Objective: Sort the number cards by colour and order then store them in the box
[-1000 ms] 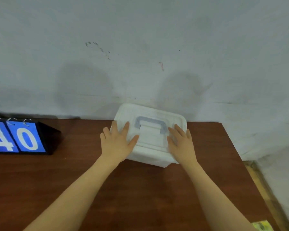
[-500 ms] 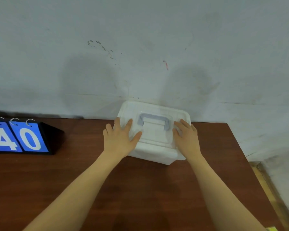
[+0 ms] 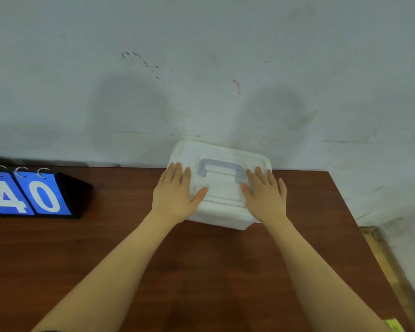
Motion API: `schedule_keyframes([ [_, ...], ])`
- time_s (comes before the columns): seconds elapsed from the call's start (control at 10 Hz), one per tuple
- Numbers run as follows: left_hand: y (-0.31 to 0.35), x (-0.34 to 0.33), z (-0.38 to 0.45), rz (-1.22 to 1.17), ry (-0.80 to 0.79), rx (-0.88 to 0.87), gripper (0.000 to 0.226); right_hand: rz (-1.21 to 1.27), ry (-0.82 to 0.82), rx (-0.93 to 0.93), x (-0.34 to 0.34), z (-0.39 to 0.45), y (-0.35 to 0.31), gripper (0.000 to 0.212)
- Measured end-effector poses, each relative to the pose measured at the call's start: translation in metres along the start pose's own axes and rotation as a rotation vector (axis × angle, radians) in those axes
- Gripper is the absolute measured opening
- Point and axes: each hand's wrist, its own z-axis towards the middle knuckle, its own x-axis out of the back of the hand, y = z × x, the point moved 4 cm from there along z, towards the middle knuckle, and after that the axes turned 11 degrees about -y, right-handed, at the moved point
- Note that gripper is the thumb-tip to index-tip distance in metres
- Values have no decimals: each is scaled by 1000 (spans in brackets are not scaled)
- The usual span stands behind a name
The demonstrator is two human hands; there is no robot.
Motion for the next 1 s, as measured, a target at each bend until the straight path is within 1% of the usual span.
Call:
schedule_keyframes([
  [0.1, 2, 0, -19, -11, 27, 28, 96, -30, -36, 18, 2, -1, -3, 52],
  [0.2, 1, -6, -41, -9, 52, 23, 89, -5, -38, 28, -1, -7, -6, 54],
  [0.3, 1, -18, -51, -27, 55, 15, 88, -45, -34, 53, -8, -13, -5, 57],
  [0.4, 2, -25, -51, -40, 71, 14, 96, -94, -40, 65, -11, -13, -4, 60],
  [0.5, 2, -23, -49, -39, 73, 10, 95, -111, -47, 34, -12, -10, -6, 62],
  [0.6, -1, -19, -48, -16, 59, 15, 87, -127, -20, 32, -9, -11, -9, 62],
  [0.8, -7, 2, -47, 37, 122, -43, 61, -32, -16, 32, -3, -11, -10, 70],
  [0.9, -5, 12, -47, 15, 52, -86, 65, -36, -75, 31, 12, -5, -14, 64],
  [1.0, -8, 15, -44, 14, 21, -56, 64, -33, -80, 64, 27, -7, -14, 61],
])
